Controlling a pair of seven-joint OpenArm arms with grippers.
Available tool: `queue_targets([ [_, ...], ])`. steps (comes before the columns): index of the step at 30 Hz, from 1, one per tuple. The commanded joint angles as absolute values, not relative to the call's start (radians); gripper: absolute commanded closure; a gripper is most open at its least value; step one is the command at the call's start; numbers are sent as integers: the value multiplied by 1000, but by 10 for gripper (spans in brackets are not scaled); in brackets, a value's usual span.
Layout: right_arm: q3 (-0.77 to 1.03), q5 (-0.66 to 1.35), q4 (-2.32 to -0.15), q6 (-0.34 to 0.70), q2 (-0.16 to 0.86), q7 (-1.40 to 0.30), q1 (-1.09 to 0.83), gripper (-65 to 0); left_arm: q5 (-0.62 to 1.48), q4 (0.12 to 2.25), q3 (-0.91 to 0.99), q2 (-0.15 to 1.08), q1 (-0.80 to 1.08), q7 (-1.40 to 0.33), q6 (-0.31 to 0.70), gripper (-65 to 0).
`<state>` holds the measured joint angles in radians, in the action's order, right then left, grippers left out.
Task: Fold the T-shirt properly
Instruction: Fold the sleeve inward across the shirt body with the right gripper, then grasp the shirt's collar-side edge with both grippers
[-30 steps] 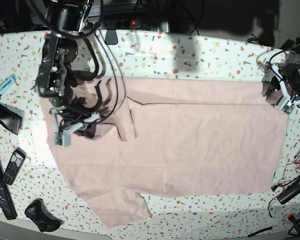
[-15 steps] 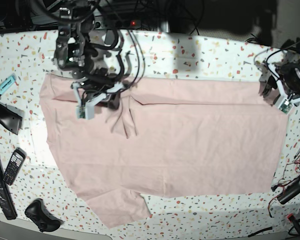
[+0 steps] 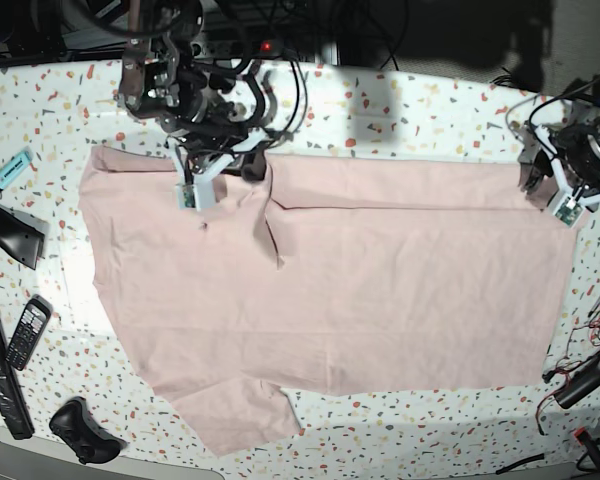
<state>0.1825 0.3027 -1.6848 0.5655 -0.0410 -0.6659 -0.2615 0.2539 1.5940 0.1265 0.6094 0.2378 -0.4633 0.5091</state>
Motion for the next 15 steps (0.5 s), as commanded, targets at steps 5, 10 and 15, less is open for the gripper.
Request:
queue_targets([
  [5, 184, 314, -1705, 580, -33, -652, -255, 0, 258, 1611, 138, 627, 227, -440, 508, -254],
  [10, 184, 315, -1705, 592, -33, -709, -246, -210, 258, 1611, 138, 627, 227, -440, 508, -254],
  [15, 184, 497, -1727, 683, -33, -839, -244, -242, 258, 1611, 138, 627, 227, -440, 508, -254],
])
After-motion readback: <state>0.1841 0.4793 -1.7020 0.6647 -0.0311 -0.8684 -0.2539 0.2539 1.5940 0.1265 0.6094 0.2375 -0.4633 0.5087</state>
